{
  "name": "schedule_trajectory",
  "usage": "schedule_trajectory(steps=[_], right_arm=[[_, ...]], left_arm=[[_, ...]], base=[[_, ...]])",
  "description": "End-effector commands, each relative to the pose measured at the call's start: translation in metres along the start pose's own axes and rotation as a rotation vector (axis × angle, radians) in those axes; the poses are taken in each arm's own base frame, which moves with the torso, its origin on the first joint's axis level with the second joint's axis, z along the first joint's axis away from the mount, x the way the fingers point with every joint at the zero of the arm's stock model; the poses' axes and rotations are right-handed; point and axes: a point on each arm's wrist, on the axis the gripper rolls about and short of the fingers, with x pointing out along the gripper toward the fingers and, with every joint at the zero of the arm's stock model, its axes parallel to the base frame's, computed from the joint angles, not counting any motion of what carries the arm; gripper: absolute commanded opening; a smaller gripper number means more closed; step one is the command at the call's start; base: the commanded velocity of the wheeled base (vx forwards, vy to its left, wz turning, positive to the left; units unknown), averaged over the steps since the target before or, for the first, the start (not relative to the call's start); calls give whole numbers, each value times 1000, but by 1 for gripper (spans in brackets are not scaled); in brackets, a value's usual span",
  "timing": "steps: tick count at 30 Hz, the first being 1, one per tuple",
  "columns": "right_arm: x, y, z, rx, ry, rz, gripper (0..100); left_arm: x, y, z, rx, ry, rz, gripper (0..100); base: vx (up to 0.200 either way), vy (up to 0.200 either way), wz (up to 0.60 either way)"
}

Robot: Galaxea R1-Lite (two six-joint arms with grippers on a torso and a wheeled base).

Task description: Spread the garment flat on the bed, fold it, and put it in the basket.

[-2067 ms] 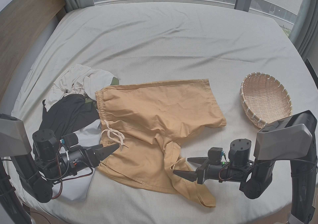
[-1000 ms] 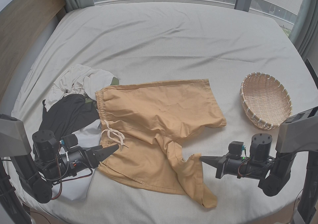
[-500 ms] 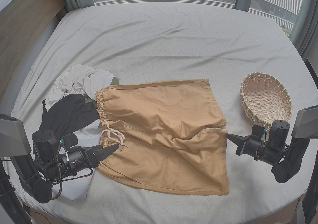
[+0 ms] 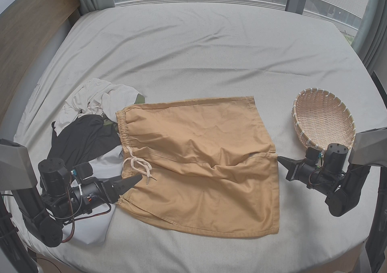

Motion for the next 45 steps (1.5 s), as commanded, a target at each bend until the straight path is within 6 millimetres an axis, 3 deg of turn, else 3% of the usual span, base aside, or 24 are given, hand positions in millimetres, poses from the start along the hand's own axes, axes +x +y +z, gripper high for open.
schedule_trajectory(steps=[1,11,17,30,45], right_arm=[[-6,7,7,-8,-18,5,100],[-47,43,7,-5,28,63,100],[-61,59,7,-7,43,99,100],[-62,60,3,-3,61,105,100],[-61,62,3,-5,62,111,100]], left_arm=[[-7,4,-3,-15,10,27,100],[-34,32,-20,-27,81,174,100],[-39,41,-31,-58,129,217,100],[-20,55,-37,-78,162,202,100],[0,57,-39,-55,166,164,100]], base=[[0,0,0],[0,0,0],[0,0,0],[0,0,0],[0,0,0]])
